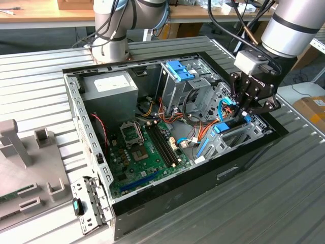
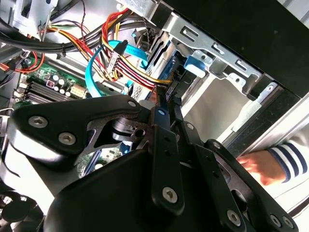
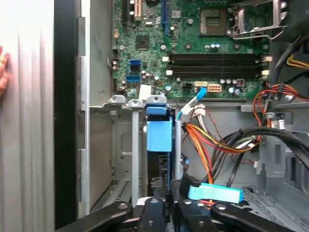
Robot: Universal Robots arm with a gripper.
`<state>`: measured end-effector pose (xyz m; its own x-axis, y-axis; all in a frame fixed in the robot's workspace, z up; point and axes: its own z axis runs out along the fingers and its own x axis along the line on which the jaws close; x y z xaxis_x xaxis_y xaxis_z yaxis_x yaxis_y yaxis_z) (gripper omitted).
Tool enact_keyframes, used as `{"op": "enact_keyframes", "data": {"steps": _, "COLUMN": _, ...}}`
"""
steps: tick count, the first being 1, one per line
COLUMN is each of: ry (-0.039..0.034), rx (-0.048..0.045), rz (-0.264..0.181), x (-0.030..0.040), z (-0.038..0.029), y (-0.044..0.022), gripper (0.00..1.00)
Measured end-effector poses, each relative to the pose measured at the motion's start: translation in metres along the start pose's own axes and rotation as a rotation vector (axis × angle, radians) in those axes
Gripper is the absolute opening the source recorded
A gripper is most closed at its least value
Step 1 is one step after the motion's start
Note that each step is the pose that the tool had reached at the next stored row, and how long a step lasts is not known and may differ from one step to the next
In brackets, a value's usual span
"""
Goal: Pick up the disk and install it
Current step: 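Insert the first disk wire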
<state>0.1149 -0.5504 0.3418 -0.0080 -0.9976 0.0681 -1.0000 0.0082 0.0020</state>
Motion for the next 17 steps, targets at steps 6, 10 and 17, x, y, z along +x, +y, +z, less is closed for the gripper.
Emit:
{"op": "enact_keyframes", "data": {"steps": 6, "ry": -0.0079, "rx": -0.0002, "rz": 0.006, "x": 0.0009, "z": 0.0009, "y": 0.0018, "gripper": 0.17}}
{"op": "enact_keyframes", "data": {"steps": 10, "ry": -0.0106, "rx": -0.0007, "rz": 0.012, "x": 0.0018, "z": 0.0006, "y": 0.0029, "gripper": 0.17}}
{"op": "enact_keyframes", "data": {"steps": 17, "ry": -0.0117, "rx": -0.0014, "rz": 0.028, "x": 0.0027, "z": -0.0064, "y": 0.0029, "gripper": 0.17}}
